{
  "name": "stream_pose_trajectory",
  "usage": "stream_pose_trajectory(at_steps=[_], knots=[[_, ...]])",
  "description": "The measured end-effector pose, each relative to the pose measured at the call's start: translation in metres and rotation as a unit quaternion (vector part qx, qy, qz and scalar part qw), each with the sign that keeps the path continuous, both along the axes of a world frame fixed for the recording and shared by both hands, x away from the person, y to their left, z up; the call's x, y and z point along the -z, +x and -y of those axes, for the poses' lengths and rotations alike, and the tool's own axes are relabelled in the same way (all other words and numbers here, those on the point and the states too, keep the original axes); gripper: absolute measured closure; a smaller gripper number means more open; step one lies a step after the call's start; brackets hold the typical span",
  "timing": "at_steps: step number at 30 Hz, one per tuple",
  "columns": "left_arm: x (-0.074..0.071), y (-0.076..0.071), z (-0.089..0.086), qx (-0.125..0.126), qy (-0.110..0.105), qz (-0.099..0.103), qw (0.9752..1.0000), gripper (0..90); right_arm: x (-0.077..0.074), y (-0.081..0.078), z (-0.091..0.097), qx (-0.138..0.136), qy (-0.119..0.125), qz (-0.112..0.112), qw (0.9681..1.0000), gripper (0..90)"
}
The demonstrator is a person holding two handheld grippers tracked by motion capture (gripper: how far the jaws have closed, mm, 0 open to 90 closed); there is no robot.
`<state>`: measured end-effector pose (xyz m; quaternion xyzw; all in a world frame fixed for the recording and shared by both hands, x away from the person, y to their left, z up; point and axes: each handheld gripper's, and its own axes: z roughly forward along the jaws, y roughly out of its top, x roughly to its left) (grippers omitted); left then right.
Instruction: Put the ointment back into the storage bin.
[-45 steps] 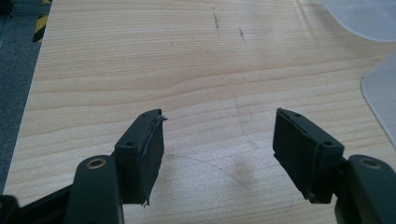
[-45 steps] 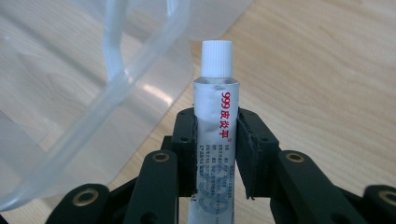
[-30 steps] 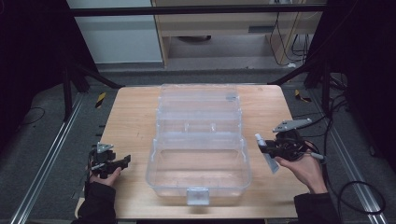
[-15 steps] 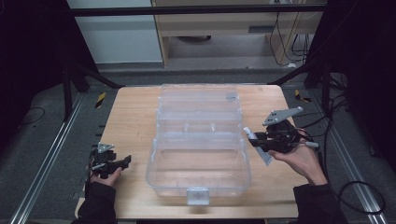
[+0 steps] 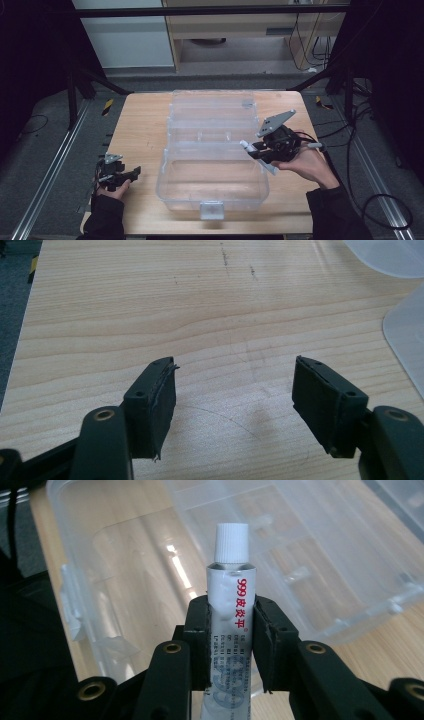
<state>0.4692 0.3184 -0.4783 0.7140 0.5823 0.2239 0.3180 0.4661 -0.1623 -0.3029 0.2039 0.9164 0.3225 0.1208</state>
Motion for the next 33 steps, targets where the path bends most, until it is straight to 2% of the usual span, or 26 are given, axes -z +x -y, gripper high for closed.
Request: stream_pose_trajectory(at_steps=[5, 6, 14, 15, 21, 22, 24, 26, 32, 33], knots=[[0.000, 0.000, 0.000, 0.000, 0.000, 0.000, 1.0000, 34.0, 0.003, 0.001, -0.013, -0.027, -0.019, -0.001, 0.9995, 70.2], [0.000, 0.000, 0.000, 0.000, 0.001, 0.000, 1.0000, 34.0, 0.006, 0.003, -0.018, -0.045, -0.023, -0.008, 0.9987, 70.2], [0.000, 0.000, 0.000, 0.000, 0.001, 0.000, 1.0000, 34.0, 0.023, 0.006, -0.034, -0.085, -0.047, -0.023, 0.9950, 70.3], [0.000, 0.000, 0.000, 0.000, 0.000, 0.001, 1.0000, 34.1, 0.027, 0.006, -0.038, -0.098, -0.053, -0.027, 0.9934, 70.3], [0.000, 0.000, 0.000, 0.001, 0.001, 0.001, 1.0000, 34.1, 0.040, 0.004, -0.048, -0.127, -0.085, -0.033, 0.9877, 70.2], [0.000, 0.000, 0.000, 0.001, 0.001, 0.001, 1.0000, 34.1, 0.040, 0.004, -0.048, -0.127, -0.085, -0.033, 0.9877, 70.2], [0.000, 0.000, 0.000, 0.001, 0.001, 0.001, 1.0000, 34.1, 0.046, 0.004, -0.053, -0.139, -0.099, -0.039, 0.9847, 70.2], [0.000, 0.000, -0.001, 0.000, 0.001, 0.001, 1.0000, 34.1, 0.049, 0.004, -0.056, -0.145, -0.102, -0.044, 0.9832, 70.3], [0.000, 0.000, -0.001, 0.001, 0.001, 0.000, 1.0000, 34.1, 0.058, 0.004, -0.061, -0.157, -0.117, -0.047, 0.9795, 70.3], [0.000, 0.000, -0.001, 0.001, 0.001, 0.001, 1.0000, 34.1, 0.062, 0.004, -0.063, -0.162, -0.124, -0.048, 0.9778, 70.2]])
